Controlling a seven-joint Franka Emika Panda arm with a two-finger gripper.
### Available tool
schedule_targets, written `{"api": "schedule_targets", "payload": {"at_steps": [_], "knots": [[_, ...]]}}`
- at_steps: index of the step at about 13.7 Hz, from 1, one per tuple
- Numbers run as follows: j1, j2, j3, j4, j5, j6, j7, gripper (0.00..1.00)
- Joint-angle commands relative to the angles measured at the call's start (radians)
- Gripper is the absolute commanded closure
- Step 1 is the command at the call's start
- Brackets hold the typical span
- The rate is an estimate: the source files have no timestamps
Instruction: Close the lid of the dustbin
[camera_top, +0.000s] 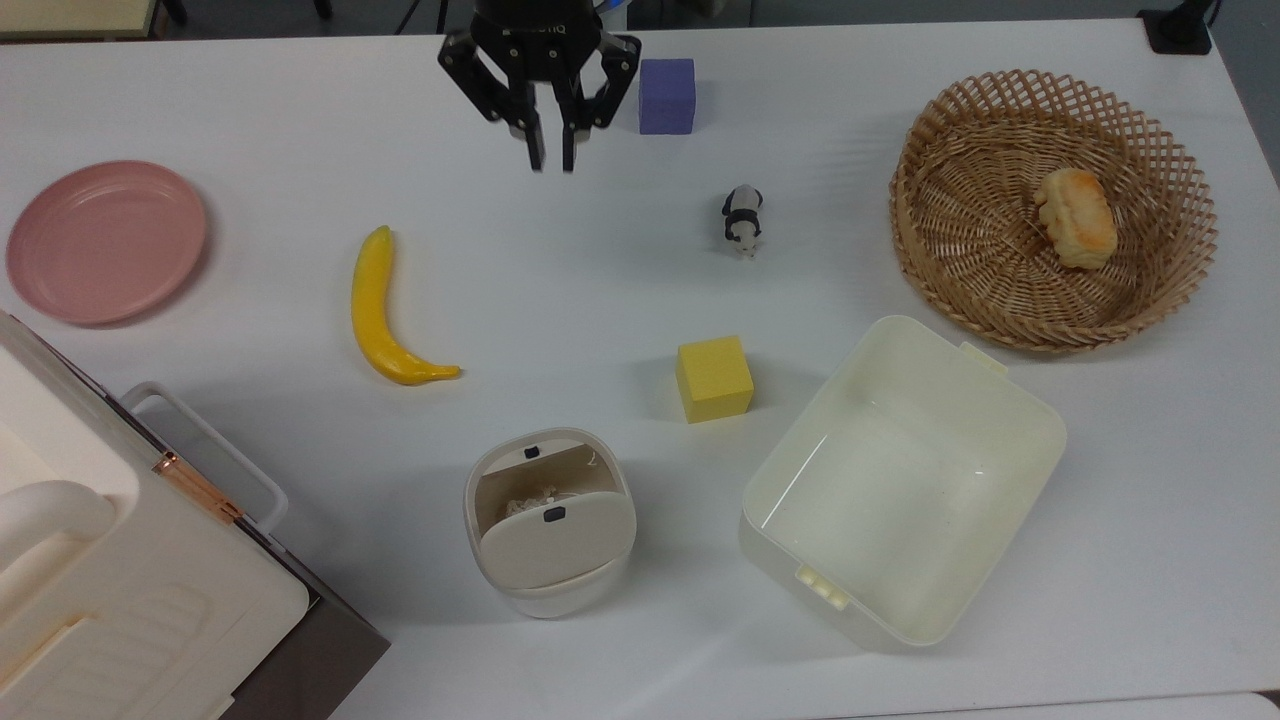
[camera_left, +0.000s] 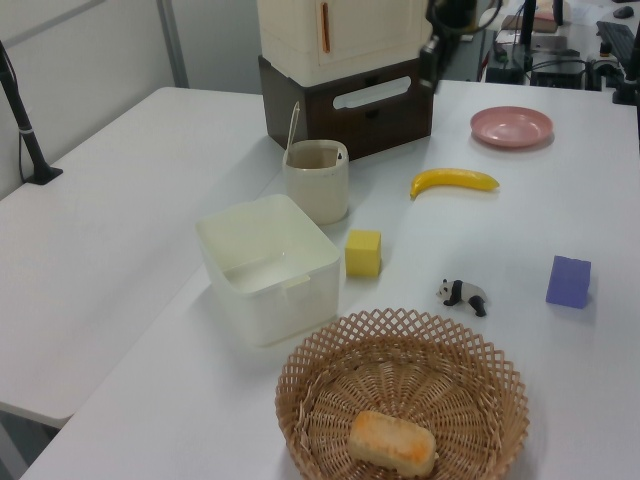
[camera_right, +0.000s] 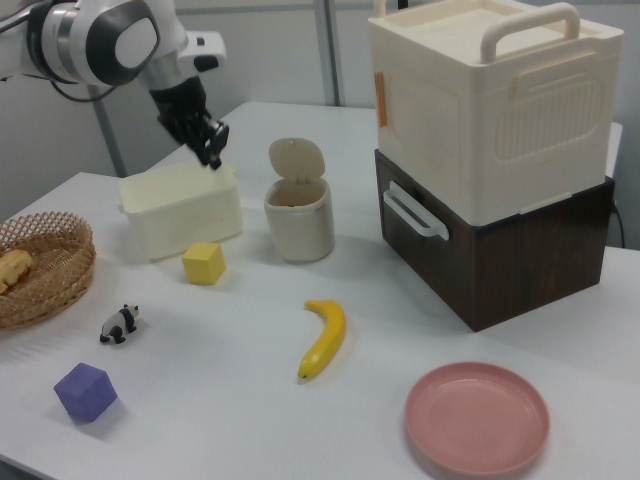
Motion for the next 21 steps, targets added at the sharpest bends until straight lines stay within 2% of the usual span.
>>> {"api": "schedule_targets", "payload": {"at_steps": [1,3,5,6,8,11,13,15,16,21], "knots": [[0.010,0.056,-0.010,0.038,0.034,0.299,0.056,0.81],[0.014,0.135,-0.010,0.111,0.032,0.383,0.056,0.88],[0.021,0.221,-0.010,0.209,0.031,0.439,0.056,0.88],[0.041,0.284,-0.014,0.266,0.020,0.497,0.056,0.89],[0.053,0.358,-0.031,0.312,-0.030,0.603,0.056,0.92],[0.078,0.430,-0.066,0.334,-0.122,0.768,0.054,0.98],[0.079,0.478,-0.082,0.361,-0.129,0.821,0.054,0.98],[0.108,0.528,-0.131,0.386,-0.129,0.824,0.054,0.98],[0.119,0.535,-0.138,0.380,-0.129,0.824,0.053,0.98],[0.136,0.542,-0.139,0.320,-0.127,0.819,0.053,0.98]]}}
